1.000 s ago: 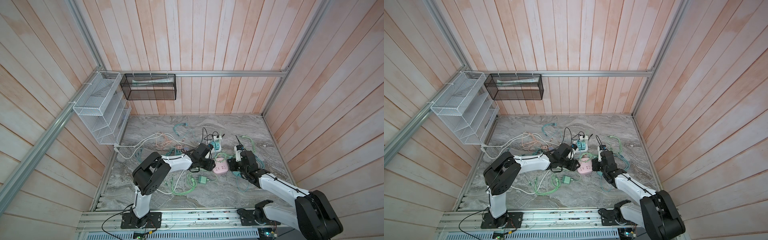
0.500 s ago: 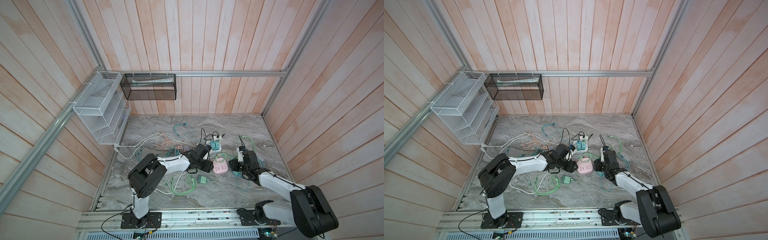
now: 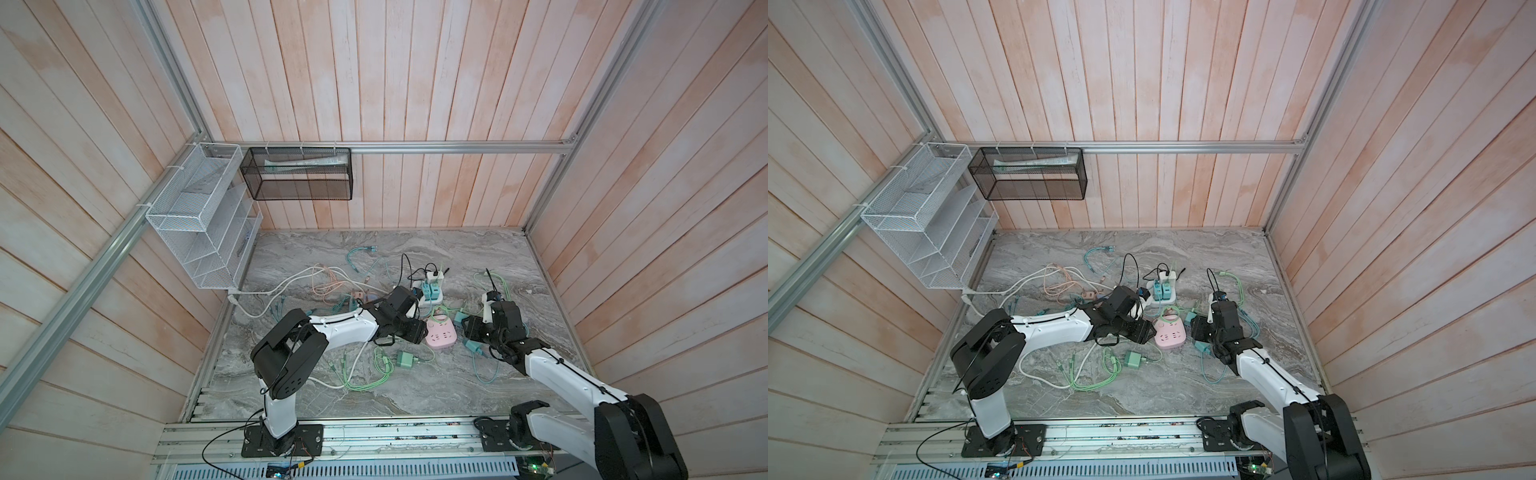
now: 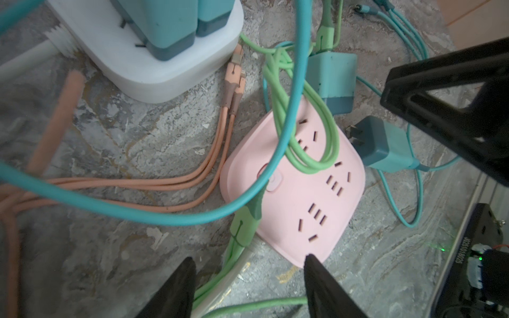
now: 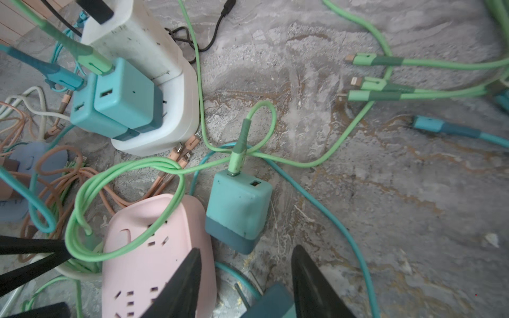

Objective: Pull the plug off the socket
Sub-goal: 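Set down the teal charger with the right gripper while the left gripper releases the strip, then move both grippers over to the blue power strip farther from the robot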

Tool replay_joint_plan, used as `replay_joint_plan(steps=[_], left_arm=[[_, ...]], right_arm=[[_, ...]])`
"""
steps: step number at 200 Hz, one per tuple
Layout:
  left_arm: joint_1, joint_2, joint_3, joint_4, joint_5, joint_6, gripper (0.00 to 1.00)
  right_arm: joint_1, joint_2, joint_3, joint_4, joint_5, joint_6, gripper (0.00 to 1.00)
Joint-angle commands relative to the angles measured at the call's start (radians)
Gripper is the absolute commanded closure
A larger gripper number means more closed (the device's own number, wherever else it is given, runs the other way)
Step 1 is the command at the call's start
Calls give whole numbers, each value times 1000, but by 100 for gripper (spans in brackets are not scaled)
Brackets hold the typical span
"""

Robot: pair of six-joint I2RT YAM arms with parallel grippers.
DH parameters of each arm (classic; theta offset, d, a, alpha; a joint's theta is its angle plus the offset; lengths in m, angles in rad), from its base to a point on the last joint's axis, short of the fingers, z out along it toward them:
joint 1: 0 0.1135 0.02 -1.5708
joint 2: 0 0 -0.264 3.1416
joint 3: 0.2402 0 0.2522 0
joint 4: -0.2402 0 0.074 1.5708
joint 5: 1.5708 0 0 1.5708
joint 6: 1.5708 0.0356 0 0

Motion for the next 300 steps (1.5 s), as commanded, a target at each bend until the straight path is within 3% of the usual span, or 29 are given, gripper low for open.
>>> replay_joint_plan(steps=[1, 59, 110, 121, 127, 144, 180, 225, 264, 300], left_arm=[[0, -19, 30, -20, -29, 21, 35], [10, -98, 21, -40, -83, 26, 28], [13, -175, -49, 6, -131, 11, 19], [12, -193, -64, 13, -145, 5, 14], [13, -204, -73, 16, -154, 4, 0], [17, -241, -97, 24, -183, -1, 0], [28, -359, -176, 52, -268, -20, 0], [86, -513, -256, 5, -370, -87, 0], [161, -620, -303, -67, -457, -117, 0], [255, -674, -346, -105, -443, -166, 0]], right_arm=[[-5, -40, 26, -58, 56, 18, 48], [0, -149, 8, 15, -12, -18, 47], [91, -252, -46, 154, -15, -23, 42], [124, -256, -51, 175, -4, -35, 41], [143, -255, -52, 189, 2, -42, 41], [201, -245, -54, 230, 17, -77, 41], [321, -181, -34, 324, 27, -189, 40], [395, -20, 44, 378, -64, -313, 40], [411, 115, 127, 407, -153, -427, 39], [411, 248, 239, 385, -258, -533, 38]])
